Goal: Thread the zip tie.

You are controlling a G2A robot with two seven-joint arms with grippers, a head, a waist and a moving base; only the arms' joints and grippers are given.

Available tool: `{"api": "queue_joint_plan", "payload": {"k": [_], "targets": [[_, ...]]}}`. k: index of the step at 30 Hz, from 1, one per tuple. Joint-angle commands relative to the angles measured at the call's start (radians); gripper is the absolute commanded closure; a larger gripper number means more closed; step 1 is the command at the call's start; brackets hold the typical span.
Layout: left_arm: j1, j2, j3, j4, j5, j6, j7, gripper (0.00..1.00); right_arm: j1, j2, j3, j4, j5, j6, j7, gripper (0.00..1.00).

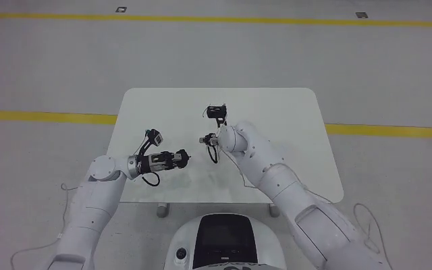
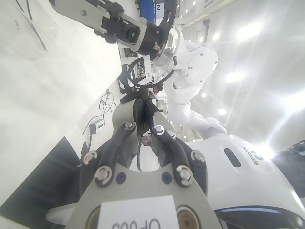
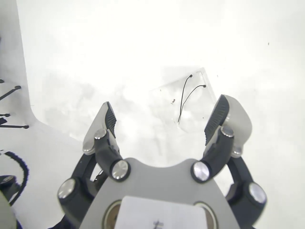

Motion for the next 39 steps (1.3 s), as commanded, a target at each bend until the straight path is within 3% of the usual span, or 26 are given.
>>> {"api": "queue_joint_plan", "payload": {"k": [1,10,22,28,39], "targets": [[0.000,0.000,0.000,0.000,0.000,0.000,0.000,1.00,0.014,-0.007,-0.007,0.013,-0.024,0.001,0.029,0.00],[0.000,0.000,0.000,0.000,0.000,0.000,0.000,1.00,0.102,-0.073,-0.003,0.159,-0.048,0.001,0.134,0.00],[0.000,0.000,0.000,0.000,0.000,0.000,0.000,1.00,0.087,-0.080,-0.025,0.156,-0.068,0.001,0.131,0.00],[0.000,0.000,0.000,0.000,0.000,0.000,0.000,1.00,0.113,-0.100,-0.030,0.213,-0.047,0.001,0.152,0.00],[0.000,0.000,0.000,0.000,0.000,0.000,0.000,1.00,0.089,-0.092,-0.009,0.199,-0.034,0.001,0.109,0.00]]}}
